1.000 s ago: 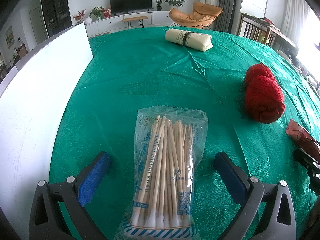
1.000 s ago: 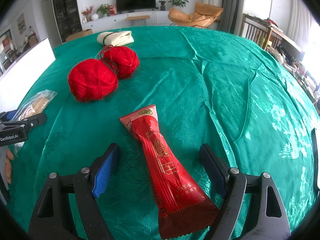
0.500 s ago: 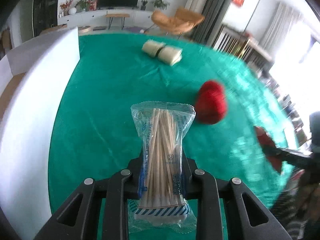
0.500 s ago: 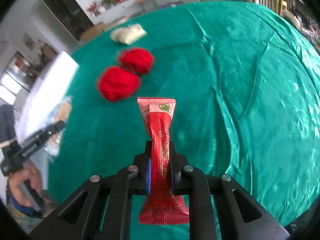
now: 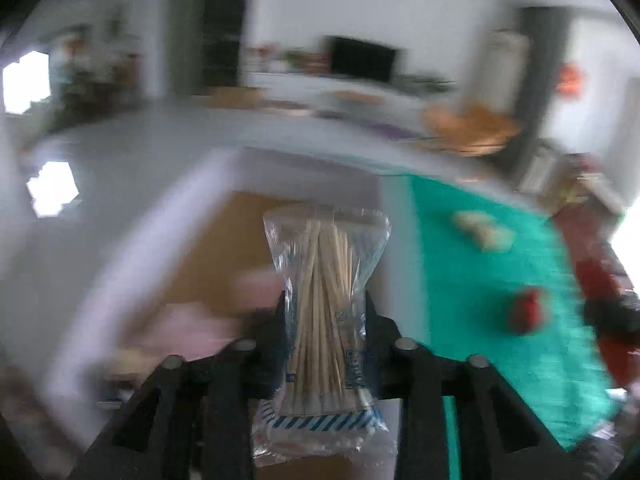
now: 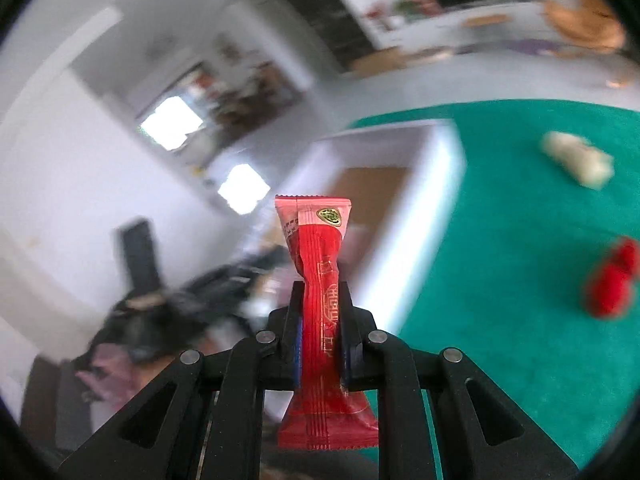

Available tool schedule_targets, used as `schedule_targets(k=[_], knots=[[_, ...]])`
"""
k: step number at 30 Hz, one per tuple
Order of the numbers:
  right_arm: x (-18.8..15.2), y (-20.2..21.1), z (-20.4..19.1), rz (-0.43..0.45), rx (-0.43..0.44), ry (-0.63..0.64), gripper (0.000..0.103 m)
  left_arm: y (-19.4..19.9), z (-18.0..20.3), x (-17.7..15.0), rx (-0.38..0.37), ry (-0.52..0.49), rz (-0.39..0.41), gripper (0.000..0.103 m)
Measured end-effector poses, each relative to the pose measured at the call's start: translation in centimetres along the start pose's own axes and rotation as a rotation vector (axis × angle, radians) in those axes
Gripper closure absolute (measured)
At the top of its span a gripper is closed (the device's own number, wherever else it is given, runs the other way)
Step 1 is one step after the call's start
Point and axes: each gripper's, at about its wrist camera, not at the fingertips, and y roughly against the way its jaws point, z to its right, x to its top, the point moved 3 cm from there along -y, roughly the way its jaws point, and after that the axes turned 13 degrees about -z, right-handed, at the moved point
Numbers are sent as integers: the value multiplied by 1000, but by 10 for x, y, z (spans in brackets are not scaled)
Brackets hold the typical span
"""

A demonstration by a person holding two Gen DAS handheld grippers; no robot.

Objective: Organize soft objects

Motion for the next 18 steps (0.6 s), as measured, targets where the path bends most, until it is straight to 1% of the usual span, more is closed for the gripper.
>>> schedule_targets(k=[1,2,3,5,7,9,10,12,13,14,15,16,18], knots=[[7,-17,-15,-7,56,18,67,-2,-14,-3,50,25,-7,30],[12,-35,-25,-37,104,28,47,-5,-34,-7,98,65,-4,10],[14,-48,-29,-60,118,20,26,-5,-46,-11,119,95,9,9],[11,-57,-25,-63,101,8,27,-4,-68,-20,154,164,8,9],[1,-52,-9,-35,34,10,27,1,-79,-27,138,203,27,9],[-10,-40,21,5,-90,18,27,3,-76,-30,108,217,54,9],[-20,-33,41,28,-188,22,27,3,-69,-30,81,214,61,9],[-46,-21,86,50,-393,9,27,3,-47,-30,5,183,65,9],[-61,-16,109,48,-477,-8,27,3,-25,-30,-48,150,64,9],[-71,-13,125,43,-525,-23,27,3,-8,-30,-87,123,64,9],[-93,-6,154,33,-602,-65,27,4,14,-30,-134,83,63,9],[-111,2,174,29,-655,-103,27,8,40,-32,-182,34,58,9],[-136,18,203,39,-727,-163,27,13,81,-41,-258,-48,44,8]])
